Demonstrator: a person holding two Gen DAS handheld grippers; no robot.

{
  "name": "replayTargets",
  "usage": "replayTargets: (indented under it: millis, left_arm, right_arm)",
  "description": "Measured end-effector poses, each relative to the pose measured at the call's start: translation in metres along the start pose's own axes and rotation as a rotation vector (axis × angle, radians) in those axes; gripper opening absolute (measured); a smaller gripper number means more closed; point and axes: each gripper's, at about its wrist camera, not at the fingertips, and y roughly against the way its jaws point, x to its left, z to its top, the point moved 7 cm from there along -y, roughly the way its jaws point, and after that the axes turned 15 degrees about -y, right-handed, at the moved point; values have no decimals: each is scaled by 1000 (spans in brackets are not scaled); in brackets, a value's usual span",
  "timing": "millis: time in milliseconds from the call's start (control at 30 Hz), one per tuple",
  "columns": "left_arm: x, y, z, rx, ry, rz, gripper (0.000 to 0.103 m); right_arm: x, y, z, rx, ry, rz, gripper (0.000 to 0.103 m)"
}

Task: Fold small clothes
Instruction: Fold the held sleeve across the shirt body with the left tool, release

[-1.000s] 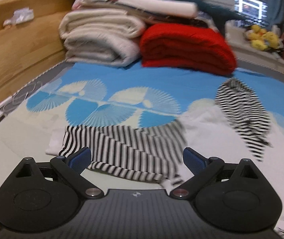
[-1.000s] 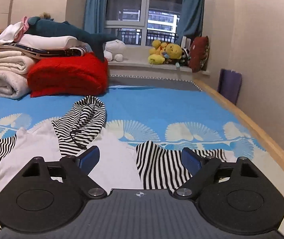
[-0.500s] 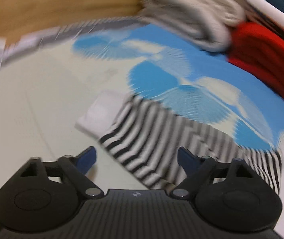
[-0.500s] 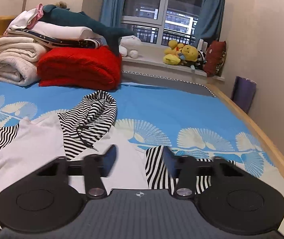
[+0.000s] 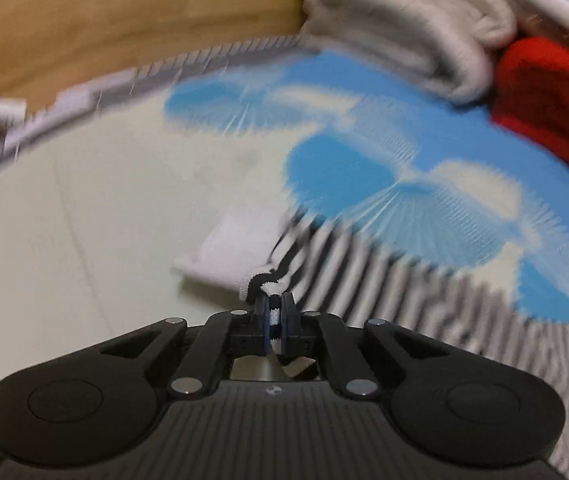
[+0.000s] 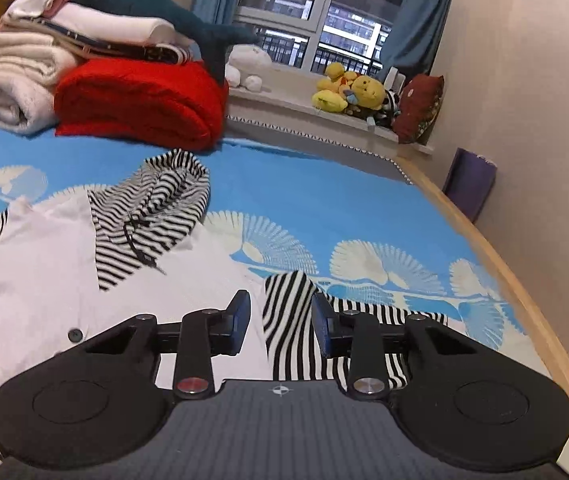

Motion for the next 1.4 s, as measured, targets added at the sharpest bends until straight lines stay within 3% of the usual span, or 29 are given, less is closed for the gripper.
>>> replayTargets:
  millis: [100, 200, 300, 367, 433, 467, 533, 633, 767, 867, 900, 1000, 1033, 1100, 1200, 1300, 1400]
  left_arm:
    - [-40, 51, 32, -148, -70, -98, 4]
    - [-103, 123, 52, -274, -151, -291, 4]
    - [-180, 201, 49, -343, -239, -537, 3]
    - [-232, 245, 34, -317, -285, -742, 4]
    - [-284, 277, 7, -223, -382, -970, 11]
    - [-302, 289, -6, -194, -435, -1028, 14]
    - [-313, 302, -18, -200, -475, -996, 18]
    - [-294, 301, -8, -178, -420, -945, 26]
    - [-263, 299, 22, -143, -412, -721, 32]
    - [-238, 298, 43, -128, -362, -645, 41]
    - [-223, 300, 45, -138, -323, -639, 48]
    - [-201, 290, 29, -196, -269, -599, 53]
    - [-199, 279, 19, -186, -293, -562, 53]
    - [-206, 248, -2, -8, -387, -448, 43]
    - [-216, 232, 5, 17, -351, -537, 43]
    - [-224, 226, 16, -16, -371, -542, 44]
    - [-226, 209, 12, 29, -385, -536, 44]
  right_arm:
    - [-6, 0, -2, 17, -23, -14, 35]
    - [-11, 2, -2, 25, -63, -4, 35]
    - [-13, 4, -3, 30, -74, -4, 35]
    - [-13, 7, -4, 23, -63, -14, 35]
    - [-14, 9, -6, 17, -47, -20, 36]
    - [-14, 10, -7, 15, -40, -23, 36]
    - [-17, 11, -7, 15, -48, -32, 37]
    - [-25, 11, -7, 31, -105, -35, 37]
    - [-31, 11, -5, 49, -182, -2, 36]
    - [-30, 9, -3, 64, -251, 40, 19]
    - [-29, 8, -3, 71, -272, 52, 17]
    - [-20, 3, -4, 95, -329, 88, 17]
    - [-15, -1, -4, 103, -343, 104, 17]
    - [-5, -11, -5, 126, -361, 132, 17]
    - [13, -38, -9, 186, -391, 178, 18]
    - [32, -75, -17, 261, -426, 210, 20]
    - [40, -115, -36, 341, -472, 162, 26]
